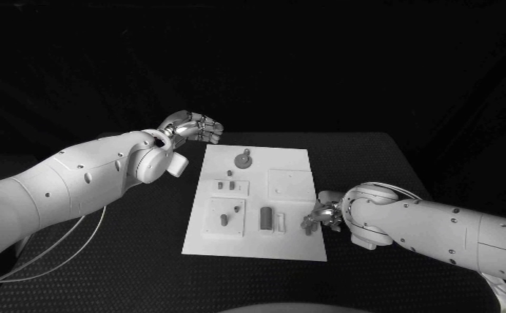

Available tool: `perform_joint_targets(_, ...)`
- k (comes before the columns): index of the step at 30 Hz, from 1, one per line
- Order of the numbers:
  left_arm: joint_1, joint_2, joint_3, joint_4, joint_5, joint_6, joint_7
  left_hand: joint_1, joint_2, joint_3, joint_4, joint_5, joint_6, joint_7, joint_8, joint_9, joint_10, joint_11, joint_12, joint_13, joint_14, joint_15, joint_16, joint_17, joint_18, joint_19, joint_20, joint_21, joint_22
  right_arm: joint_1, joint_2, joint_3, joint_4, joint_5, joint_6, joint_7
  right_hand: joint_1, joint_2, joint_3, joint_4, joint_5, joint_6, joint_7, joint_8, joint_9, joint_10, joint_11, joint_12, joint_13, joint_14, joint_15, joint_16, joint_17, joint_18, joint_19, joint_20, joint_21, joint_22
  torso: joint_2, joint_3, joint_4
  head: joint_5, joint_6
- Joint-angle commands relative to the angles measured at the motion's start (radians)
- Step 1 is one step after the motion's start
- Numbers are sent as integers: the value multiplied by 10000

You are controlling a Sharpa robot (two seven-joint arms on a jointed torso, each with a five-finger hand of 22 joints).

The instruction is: Assemble the parts on the task board

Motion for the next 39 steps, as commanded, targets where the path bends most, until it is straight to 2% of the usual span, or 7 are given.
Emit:
perform_joint_targets(1, 12, -1, 7, 29, -34, 115, 59, -101, -21, -1, 62, -15, -33, 55, 23, -11, 51, -9, 23, -12, -6, 53, -61, 13, 150, 23, 60, 28, -16, -61, 94, -7, -77, -402, 279, -65, -85, -28, 3, 74, 21, 73, 19, -12, -42, 10, 19, 8, -14, -13, -36, 63, -25, 60, 43, -2, -69, 172, 0, 8, -15, 33, -27)
perform_joint_targets(7, 12, -3, 7, 53, -58, 158, 61, -97, -27, -1, 58, -14, -35, 54, 23, -12, 55, -11, 24, -16, -5, 52, -67, 18, 154, 20, 59, 28, -17, -172, 377, -11, -323, -861, 340, -49, -36, 23, 71, 92, 25, 72, 16, -17, -36, 9, 17, 5, -11, -11, -39, 68, -19, 60, 41, -16, -62, 178, 1, 14, -17, 41, -55)
perform_joint_targets(15, 13, -22, 7, 109, -59, 167, 50, -108, -27, -5, 65, -16, -36, 55, 25, -14, 56, -11, 24, -22, -7, 54, -75, 23, 154, 19, 63, 29, -19, -494, 790, -34, -638, -2297, 320, 113, 255, 173, 72, -331, 13, 68, 26, -26, -10, -26, 26, -52, -52, -48, -27, 78, -61, 60, 3, -10, -25, 195, 7, 15, -14, 35, -128)
perform_joint_targets(18, 14, -25, 7, 130, -60, 171, 49, -110, -26, -6, 67, -16, -37, 55, 25, -15, 56, -11, 24, -24, -8, 55, -77, 24, 154, 18, 64, 29, -20, -559, 898, -36, -721, -2609, 358, 109, 591, 405, 105, -555, 9, 54, 34, -37, 2, -37, 28, -78, -71, -72, -25, 81, -99, 60, -17, -13, -2, 200, 5, 17, 1, 37, -155)
perform_joint_targets(29, 15, -28, 7, 146, -61, 215, 29, -120, -23, -9, 75, -16, -42, 57, 23, -17, 56, -10, 22, -30, -10, 57, -85, 28, 155, 13, 67, 27, -23, -626, 1042, -43, -778, -2758, 398, 153, 1704, 409, 39, -587, 6, -28, 63, -82, 21, -199, 64, -263, -228, -200, 5, 74, -226, 60, -140, 28, 44, 200, -4, 5, -16, 37, -222)
perform_joint_targets(34, 15, -55, 7, 162, -62, 220, 20, -123, -21, -9, 78, -16, -47, 58, 21, -19, 56, -10, 22, -33, -10, 58, -88, 30, 156, 12, 67, 27, -24, -626, 987, -42, -687, -1733, 374, 451, 2025, 475, -76, -593, 10, -272, 143, -247, -46, -288, 137, -334, -279, -302, 54, 64, -315, 60, -214, 57, 41, 195, 1, 11, -15, 44, -231)
perform_joint_targets(39, 15, -65, 7, 159, -62, 219, 19, -125, -20, -9, 80, -15, -51, 59, 20, -21, 56, -10, 21, -36, -10, 58, -91, 33, 157, 11, 67, 27, -25, -624, 922, -38, -549, -244, 351, 619, 2580, 882, 61, -572, 57, -656, 315, -526, -225, -511, 301, -477, -392, -570, 212, 34, -563, 60, -384, 123, 19, 193, -4, 7, -18, 43, -260)
